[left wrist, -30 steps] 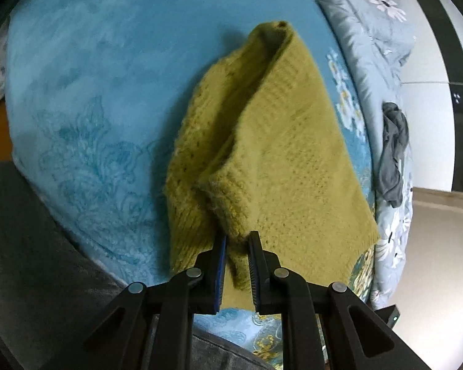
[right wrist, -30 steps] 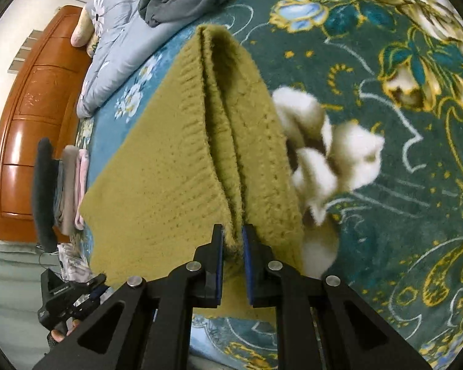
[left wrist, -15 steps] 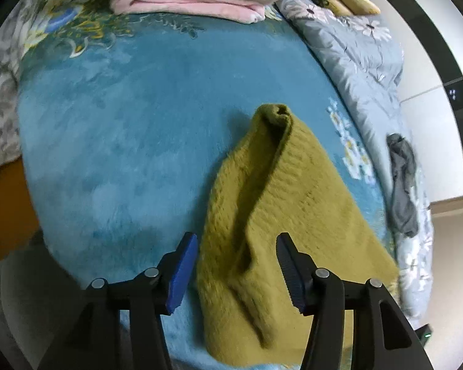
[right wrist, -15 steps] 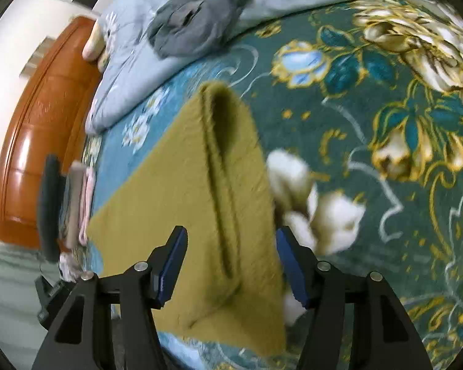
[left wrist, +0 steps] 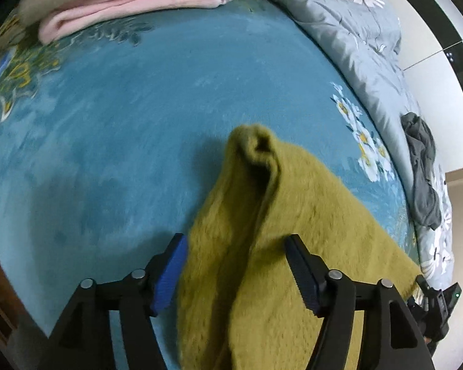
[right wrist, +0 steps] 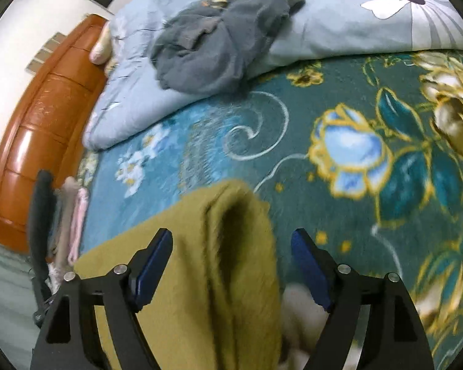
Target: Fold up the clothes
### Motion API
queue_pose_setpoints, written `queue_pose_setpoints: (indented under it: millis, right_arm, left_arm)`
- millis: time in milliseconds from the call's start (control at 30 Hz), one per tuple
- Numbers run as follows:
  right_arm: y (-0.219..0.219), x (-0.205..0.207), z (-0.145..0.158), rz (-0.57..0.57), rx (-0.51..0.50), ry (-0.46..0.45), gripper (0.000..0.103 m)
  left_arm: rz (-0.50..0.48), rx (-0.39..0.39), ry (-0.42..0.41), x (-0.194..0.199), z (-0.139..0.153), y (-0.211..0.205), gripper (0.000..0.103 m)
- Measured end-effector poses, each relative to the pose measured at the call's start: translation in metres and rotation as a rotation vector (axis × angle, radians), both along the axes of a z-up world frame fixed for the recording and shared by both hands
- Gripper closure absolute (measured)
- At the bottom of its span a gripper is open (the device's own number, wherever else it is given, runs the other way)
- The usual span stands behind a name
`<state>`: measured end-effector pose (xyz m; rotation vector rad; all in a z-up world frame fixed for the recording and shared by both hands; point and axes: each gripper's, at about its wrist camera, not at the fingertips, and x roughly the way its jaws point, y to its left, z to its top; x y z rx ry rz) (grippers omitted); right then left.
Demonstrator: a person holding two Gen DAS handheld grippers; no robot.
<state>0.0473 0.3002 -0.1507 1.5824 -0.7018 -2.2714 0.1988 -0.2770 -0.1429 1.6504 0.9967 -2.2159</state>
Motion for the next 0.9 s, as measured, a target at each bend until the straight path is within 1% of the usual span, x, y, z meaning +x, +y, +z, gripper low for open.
queue_pose_setpoints:
  millis: [100,200,300,333,367,400,433,467,500,533,633,700,800,867,900]
  right_arm:
    - [-0.003,-0.017,-0.013,-0.008,-0.015,-0.028,0.023]
    - [-0.009,-0.023,-0.015,0.030,-0.031,-0.007,0.023]
    - [-0.012,-0.026,-0.017,0.035,-0.054,-0.024,0.023]
    - [-0.012,-0.027,-0.017,0.030,-0.062,-0.033,0.023]
    - [-0.012,-0.027,-0.018,0.021,-0.076,-0.051,0.024]
    - [-0.012,-0.027,-0.019,0.004,-0.083,-0.070,0.035]
    - [-0.012,-0.027,-0.020,-0.005,-0.079,-0.084,0.053]
    - [-0.013,-0.027,-0.021,-0.008,-0.072,-0.102,0.061]
    - [-0.015,-0.026,-0.023,-0.005,-0.064,-0.125,0.070]
    - [-0.017,-0.025,-0.023,-0.002,-0.065,-0.128,0.075]
    - [-0.022,-0.022,-0.012,0.008,-0.053,-0.099,0.077]
    - [-0.026,-0.024,0.001,0.022,-0.064,-0.060,0.077]
    - [-0.027,-0.032,0.024,0.036,-0.099,0.001,0.078]
    - [-0.028,-0.043,0.044,0.034,-0.125,0.061,0.078]
    - [-0.028,-0.050,0.054,0.030,-0.136,0.094,0.078]
  left_arm:
    - [0.022,0.015,-0.008,-0.008,-0.007,-0.007,0.032]
    - [0.017,0.014,0.009,-0.011,-0.009,-0.008,0.031]
    - [0.009,0.015,0.029,-0.014,-0.009,-0.008,0.032]
    - [0.009,0.016,0.037,-0.013,-0.009,-0.008,0.034]
    - [0.009,0.018,0.043,-0.013,-0.008,-0.008,0.047]
    - [0.011,0.022,0.044,-0.013,-0.008,-0.008,0.063]
    - [0.010,0.018,0.046,-0.013,-0.007,-0.007,0.068]
    - [0.004,-0.003,0.048,-0.013,-0.004,-0.006,0.075]
    - [-0.003,-0.024,0.049,-0.013,0.000,-0.005,0.078]
    - [-0.009,-0.045,0.051,-0.013,0.003,-0.003,0.079]
    - [-0.027,-0.102,0.062,-0.016,0.014,0.000,0.083]
    - [-0.031,-0.105,0.101,-0.025,0.028,0.000,0.085]
    - [-0.041,-0.101,0.189,-0.046,0.057,-0.002,0.085]
    - [-0.056,-0.109,0.246,-0.077,0.077,0.001,0.085]
    - [-0.066,-0.123,0.250,-0.089,0.081,0.003,0.084]
